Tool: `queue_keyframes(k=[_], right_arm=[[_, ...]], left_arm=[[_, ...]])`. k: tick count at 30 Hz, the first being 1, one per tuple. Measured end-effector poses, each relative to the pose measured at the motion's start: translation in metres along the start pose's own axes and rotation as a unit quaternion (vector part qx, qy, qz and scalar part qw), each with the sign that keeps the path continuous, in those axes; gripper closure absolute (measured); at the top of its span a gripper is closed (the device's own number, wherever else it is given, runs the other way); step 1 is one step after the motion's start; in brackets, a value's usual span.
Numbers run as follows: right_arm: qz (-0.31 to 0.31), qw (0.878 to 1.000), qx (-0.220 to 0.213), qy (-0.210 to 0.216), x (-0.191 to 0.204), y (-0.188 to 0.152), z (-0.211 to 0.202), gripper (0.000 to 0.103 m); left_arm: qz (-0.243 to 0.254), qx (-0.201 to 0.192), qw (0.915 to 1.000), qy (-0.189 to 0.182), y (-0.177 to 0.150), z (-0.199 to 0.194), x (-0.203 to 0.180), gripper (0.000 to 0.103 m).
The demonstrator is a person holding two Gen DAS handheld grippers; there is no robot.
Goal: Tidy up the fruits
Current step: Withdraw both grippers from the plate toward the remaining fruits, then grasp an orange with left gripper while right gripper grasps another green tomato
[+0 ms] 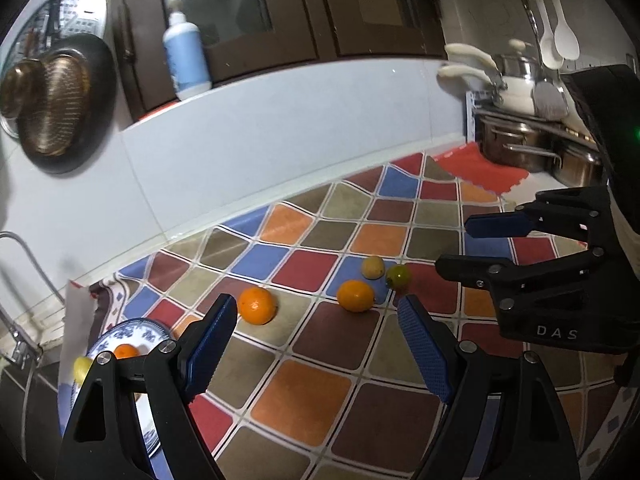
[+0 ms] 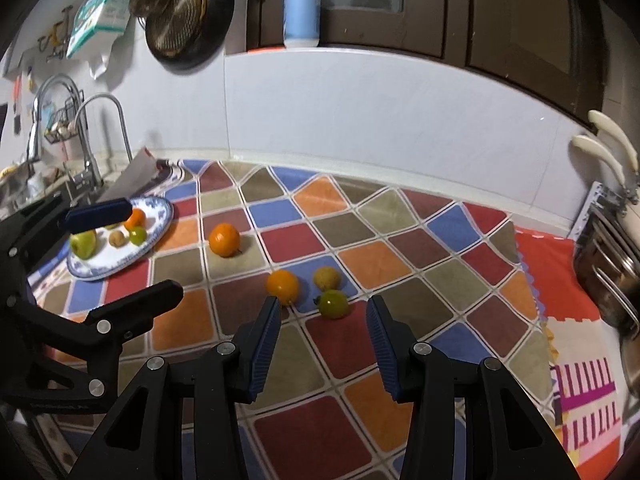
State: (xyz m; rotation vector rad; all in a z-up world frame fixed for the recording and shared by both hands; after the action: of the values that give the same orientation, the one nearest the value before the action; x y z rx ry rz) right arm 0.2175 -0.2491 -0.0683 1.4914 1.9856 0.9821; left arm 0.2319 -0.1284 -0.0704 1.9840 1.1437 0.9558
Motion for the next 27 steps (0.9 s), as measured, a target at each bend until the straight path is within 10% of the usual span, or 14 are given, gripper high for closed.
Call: queue_keyframes(k=[27], right_arm=[[-0.015, 0.995, 0.092, 0.044, -0.033, -0.006, 0.097, 0.058]], left_arm=[[0.031, 0.109, 0.9892, -0.093, -0.013, 0.11, -0.025, 0.034]])
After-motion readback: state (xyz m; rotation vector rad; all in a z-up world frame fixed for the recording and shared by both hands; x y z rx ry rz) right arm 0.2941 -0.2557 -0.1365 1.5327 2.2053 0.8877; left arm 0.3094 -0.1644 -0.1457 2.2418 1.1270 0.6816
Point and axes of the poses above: each gripper's, at about its wrist camera, not at the fingertips, and z roughly the way its jaws point, x to its left, y to its top, the point moved 3 cm from there along z, roughly the way its jaws point, and after that the axes turned 7 degrees about y, right-handed, at the moved point
